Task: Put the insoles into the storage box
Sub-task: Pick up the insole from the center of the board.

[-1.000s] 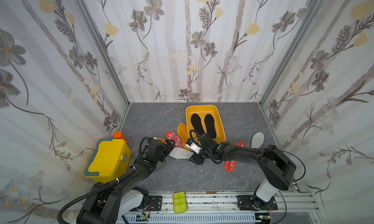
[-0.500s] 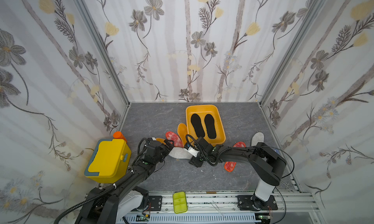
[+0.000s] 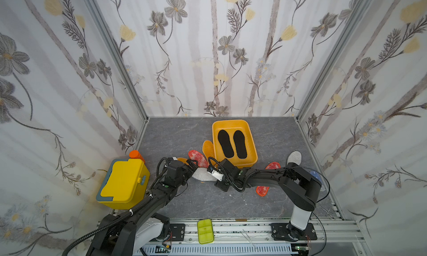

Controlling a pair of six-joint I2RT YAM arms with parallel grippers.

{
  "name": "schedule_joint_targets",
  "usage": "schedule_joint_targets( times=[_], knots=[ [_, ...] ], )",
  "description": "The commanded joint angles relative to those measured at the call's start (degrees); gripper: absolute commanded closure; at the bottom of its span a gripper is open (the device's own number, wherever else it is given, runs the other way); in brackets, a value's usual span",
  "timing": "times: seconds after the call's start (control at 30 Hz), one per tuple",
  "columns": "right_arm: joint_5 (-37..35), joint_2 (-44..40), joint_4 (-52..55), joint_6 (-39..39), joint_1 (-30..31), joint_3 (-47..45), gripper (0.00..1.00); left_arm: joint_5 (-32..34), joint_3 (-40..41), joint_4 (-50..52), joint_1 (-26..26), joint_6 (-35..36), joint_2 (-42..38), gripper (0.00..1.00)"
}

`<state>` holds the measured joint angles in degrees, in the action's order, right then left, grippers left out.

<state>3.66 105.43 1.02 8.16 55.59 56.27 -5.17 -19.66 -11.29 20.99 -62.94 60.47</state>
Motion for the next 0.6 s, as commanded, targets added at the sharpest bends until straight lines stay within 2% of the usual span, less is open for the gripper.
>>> schedule_joint_targets(
  times=[0.0,0.23,0.57],
  knots=[
    [-0.6,1.1,0.2,0.5,0.2,-0.5,0.56,0.0,-0.4,-0.1,-0.2,0.6,-0.2,0.00],
    [-3.0,0.6,-0.9,-0.6,0.6,-2.5,0.68,-0.2,-0.7,0.0,-0.3,0.8,-0.3,0.00],
    [-1.9,-2.9,-3.0,-2.0,0.6,-4.0,0.73,0.1,-0.4,0.4,-0.4,0.8,-0.8,0.00]
  ],
)
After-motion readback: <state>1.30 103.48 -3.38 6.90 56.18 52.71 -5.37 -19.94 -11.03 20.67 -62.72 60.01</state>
